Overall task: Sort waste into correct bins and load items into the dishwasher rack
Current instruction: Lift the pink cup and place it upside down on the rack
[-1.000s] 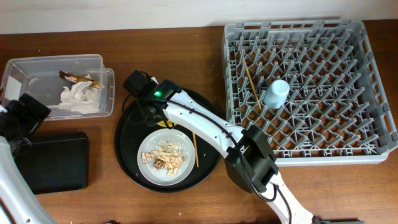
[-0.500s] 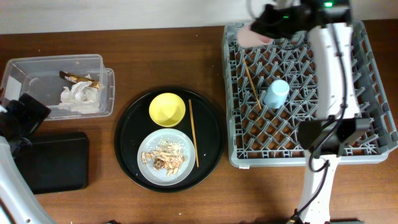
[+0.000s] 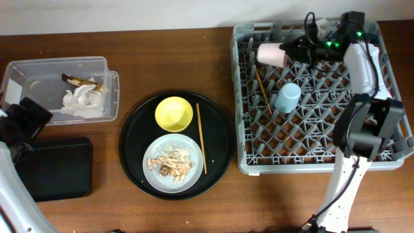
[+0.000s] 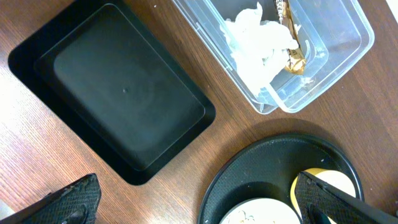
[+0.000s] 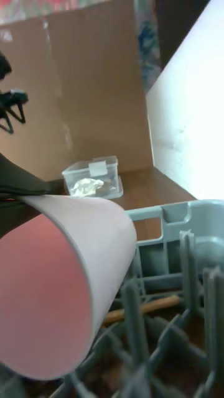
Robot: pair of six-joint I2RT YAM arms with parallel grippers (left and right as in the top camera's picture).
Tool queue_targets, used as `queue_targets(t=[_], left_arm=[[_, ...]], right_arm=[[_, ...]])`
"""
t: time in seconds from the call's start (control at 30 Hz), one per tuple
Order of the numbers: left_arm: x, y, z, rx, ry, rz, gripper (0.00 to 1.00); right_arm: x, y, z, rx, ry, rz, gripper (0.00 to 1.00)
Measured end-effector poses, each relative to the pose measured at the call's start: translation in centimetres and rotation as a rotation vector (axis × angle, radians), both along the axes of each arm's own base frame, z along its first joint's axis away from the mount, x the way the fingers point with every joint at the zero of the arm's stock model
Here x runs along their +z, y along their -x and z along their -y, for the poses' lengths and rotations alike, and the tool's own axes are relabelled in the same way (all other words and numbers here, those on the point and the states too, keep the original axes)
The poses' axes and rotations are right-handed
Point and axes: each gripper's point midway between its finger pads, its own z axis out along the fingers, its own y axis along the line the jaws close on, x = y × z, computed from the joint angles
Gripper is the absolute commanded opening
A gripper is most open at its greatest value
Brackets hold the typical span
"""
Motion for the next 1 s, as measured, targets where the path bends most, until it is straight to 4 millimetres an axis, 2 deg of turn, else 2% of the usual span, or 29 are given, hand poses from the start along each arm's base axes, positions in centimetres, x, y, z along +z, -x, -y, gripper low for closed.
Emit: queue_targets(t=[0.1,0.17,0.27,0.33,0.47,0.53,0.7,0.87,1.0], left_arm=[[0.0,0.0,0.0,0.000,0.000,0.000,0.99],[0.0,0.0,0.0,0.000,0.000,0.000,0.99],[0.0,0.0,0.0,0.000,0.000,0.000,0.99],[0.0,0.0,0.0,0.000,0.000,0.000,0.99],[0.0,0.0,0.0,0.000,0.000,0.000,0.99],[0.0,0.0,0.0,0.000,0.000,0.000,0.99],[0.0,0.0,0.0,0.000,0.000,0.000,0.99],[0.0,0.0,0.0,0.000,0.000,0.000,0.99],[0.0,0.0,0.0,0.000,0.000,0.000,0.99]], right_arm=[[0.0,0.3,1.1,-0.022,-0.018,-0.031,0.04],[0.0,0.4,1.2,-0.021,-0.018,-0.029,0.04],[1.0,0.0,0.8,0.005,-0.064,0.041,0.04],[2.3,-0.2,0.4,0.040,-0.124,0.109,0.04],[2.9,0.1,-0.2,0.063,-0.163,0.109,0.04],[2.5,0.1,-0.9,0.065,-0.148,0.087,0.04],[0.2,0.3,-0.9,0.034,-0.095,0.016,0.04],[-0.8,0.1,1.6,-0.025,-0.041,-0.002,0.04],[-1.2,0.5,2.1,-0.033,-0.028,-0.023,0.05]])
